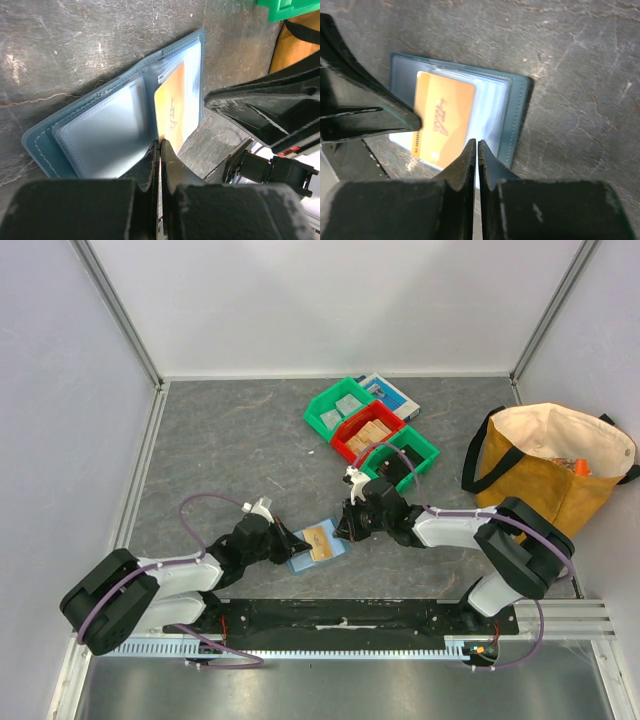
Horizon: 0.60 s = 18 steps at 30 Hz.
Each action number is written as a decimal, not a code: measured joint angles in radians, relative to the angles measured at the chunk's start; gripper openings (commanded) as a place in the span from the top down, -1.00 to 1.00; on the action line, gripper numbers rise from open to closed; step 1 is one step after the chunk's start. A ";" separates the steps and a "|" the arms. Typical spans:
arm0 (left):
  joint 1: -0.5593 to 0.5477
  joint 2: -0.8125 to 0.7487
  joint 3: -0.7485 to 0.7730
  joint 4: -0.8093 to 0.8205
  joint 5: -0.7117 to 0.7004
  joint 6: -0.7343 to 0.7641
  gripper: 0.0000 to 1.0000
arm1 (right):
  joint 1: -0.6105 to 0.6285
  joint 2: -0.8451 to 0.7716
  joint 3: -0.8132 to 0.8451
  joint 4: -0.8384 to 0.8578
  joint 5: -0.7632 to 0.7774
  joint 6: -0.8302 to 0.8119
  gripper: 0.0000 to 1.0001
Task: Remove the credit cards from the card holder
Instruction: Remove the credit card from the card holder.
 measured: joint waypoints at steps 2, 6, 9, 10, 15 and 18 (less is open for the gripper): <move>0.000 0.007 0.002 0.001 0.000 0.000 0.96 | 0.000 -0.013 0.000 0.006 -0.014 0.006 0.80; 0.000 0.027 0.012 0.001 0.001 0.000 0.97 | 0.000 -0.021 0.000 0.054 -0.074 0.040 0.80; -0.001 0.041 0.022 0.002 0.002 0.000 0.97 | 0.000 -0.004 0.000 0.100 -0.111 0.069 0.81; -0.002 0.044 0.024 0.002 0.002 0.000 0.96 | 0.000 0.006 0.000 0.111 -0.120 0.077 0.81; -0.002 0.045 0.026 0.002 0.002 0.000 0.97 | 0.000 0.074 0.000 0.131 -0.133 0.107 0.82; -0.002 0.045 0.026 0.001 0.002 0.000 0.96 | -0.002 0.099 -0.005 0.135 -0.129 0.124 0.84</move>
